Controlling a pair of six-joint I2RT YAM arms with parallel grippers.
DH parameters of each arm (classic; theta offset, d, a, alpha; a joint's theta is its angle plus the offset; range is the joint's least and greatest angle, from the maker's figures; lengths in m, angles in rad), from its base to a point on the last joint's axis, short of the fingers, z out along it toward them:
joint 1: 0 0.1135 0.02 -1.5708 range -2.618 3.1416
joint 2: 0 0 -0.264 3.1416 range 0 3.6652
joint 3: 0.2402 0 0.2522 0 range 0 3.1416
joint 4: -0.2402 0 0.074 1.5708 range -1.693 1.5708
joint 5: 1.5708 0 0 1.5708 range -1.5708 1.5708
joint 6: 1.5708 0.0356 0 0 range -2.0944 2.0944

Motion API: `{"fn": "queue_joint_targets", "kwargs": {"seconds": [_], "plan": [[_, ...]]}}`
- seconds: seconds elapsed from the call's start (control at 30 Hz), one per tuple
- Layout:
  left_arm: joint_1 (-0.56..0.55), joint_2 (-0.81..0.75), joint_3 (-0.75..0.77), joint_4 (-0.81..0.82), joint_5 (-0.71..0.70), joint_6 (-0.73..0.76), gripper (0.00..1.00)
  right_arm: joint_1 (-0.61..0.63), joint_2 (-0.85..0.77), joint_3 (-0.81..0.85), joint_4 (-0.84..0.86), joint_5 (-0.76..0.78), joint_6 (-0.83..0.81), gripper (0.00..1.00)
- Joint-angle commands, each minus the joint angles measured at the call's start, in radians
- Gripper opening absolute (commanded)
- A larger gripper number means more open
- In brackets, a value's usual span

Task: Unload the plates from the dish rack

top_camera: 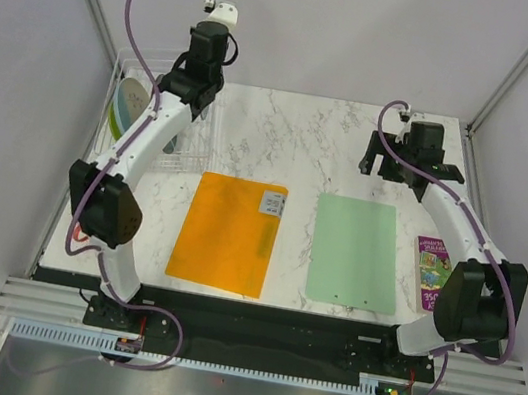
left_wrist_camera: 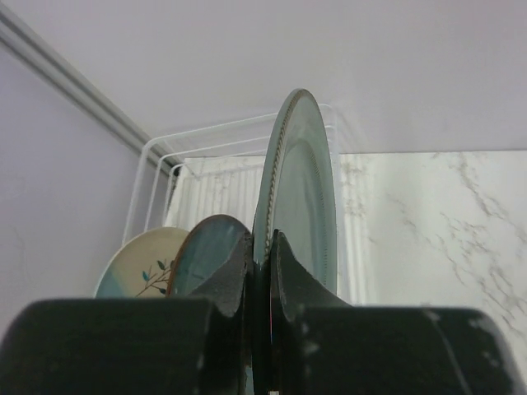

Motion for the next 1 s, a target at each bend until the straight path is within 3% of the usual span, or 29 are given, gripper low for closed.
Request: {"fn": "queue_joint_targets", "kwargs": {"seconds": [0.0, 0.07, 0.27, 0.43, 0.73, 0.97], "plan": [[-0.016, -0.196, 0.015, -0.013, 0.208, -0.108, 0.02, -0.002, -0.059, 0.043, 0.032, -0.098, 0.024, 0.98], [-0.016, -0.277, -0.031, -0.014, 0.384, -0.168, 0.02, -0.002, -0.066, 0.049, 0.076, -0.180, 0.064, 0.98], [-0.016, -0.329, -0.183, 0.027, 0.620, -0.432, 0.02, 0.000, -0.073, 0.033, 0.280, -0.417, 0.253, 0.98], [-0.016, -0.340, -0.306, 0.167, 0.808, -0.593, 0.02, 0.039, -0.059, -0.016, 0.452, -0.497, 0.356, 0.98], [-0.016, -0.325, -0.453, 0.423, 0.990, -0.812, 0.02, 0.119, -0.017, -0.061, 0.579, -0.518, 0.446, 0.98], [-0.015, -0.345, -0.533, 0.520, 1.028, -0.895, 0.02, 0.125, 0.000, -0.090, 0.592, -0.492, 0.437, 0.98]]}}
